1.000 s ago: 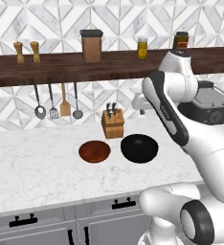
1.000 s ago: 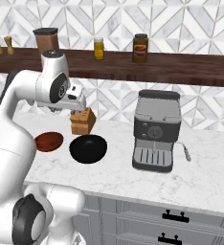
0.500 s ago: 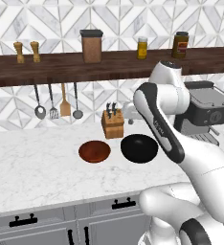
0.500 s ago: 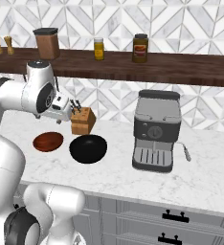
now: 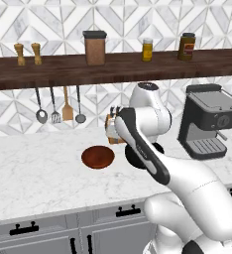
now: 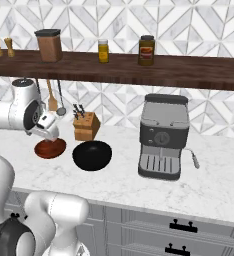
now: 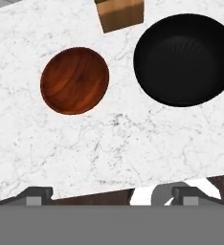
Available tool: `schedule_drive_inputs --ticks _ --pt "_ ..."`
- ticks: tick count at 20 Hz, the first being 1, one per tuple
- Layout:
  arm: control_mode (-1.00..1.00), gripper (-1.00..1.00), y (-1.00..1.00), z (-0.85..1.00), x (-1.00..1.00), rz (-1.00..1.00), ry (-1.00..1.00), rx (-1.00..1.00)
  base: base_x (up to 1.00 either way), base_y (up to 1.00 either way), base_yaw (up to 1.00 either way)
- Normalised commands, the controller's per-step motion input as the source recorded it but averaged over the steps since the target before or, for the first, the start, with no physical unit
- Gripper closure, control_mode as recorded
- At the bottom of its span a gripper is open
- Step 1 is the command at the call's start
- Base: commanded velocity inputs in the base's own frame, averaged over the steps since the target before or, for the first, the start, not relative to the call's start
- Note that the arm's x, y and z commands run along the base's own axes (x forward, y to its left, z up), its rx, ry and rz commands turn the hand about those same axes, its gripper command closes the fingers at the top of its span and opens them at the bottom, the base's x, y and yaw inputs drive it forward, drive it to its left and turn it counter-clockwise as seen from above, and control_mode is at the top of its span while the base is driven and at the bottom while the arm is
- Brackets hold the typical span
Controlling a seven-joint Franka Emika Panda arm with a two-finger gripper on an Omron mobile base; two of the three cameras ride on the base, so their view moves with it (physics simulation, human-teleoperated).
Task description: Pick up the bowls on the counter and stack them on top of one another in the open cabinet. Place the smaller bowl on top of the larger bowl.
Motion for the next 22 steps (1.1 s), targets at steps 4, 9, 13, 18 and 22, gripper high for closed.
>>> schedule_drive_inputs --ticks 4,9,13,18,22 --pt "-1.00 -1.00 0.14 -0.42 0.18 -0.12 0.14 0.00 0.00 0.00 0.00" --pt "-1.00 -1.00 0.12 -0.45 0.20 -0.14 0.14 0.00 0.00 0.00 0.00" --pt "-1.00 -1.00 0.12 -0.33 0.27 -0.15 0.04 0.00 0.00 0.00 0.00" --pt "-1.00 -1.00 0.00 -0.29 0.21 -0.07 0.00 0.00 0.00 0.00 0.00" --pt "-1.00 -1.00 0.00 -0.27 0.03 0.00 0.00 0.00 0.00 0.00 0.00"
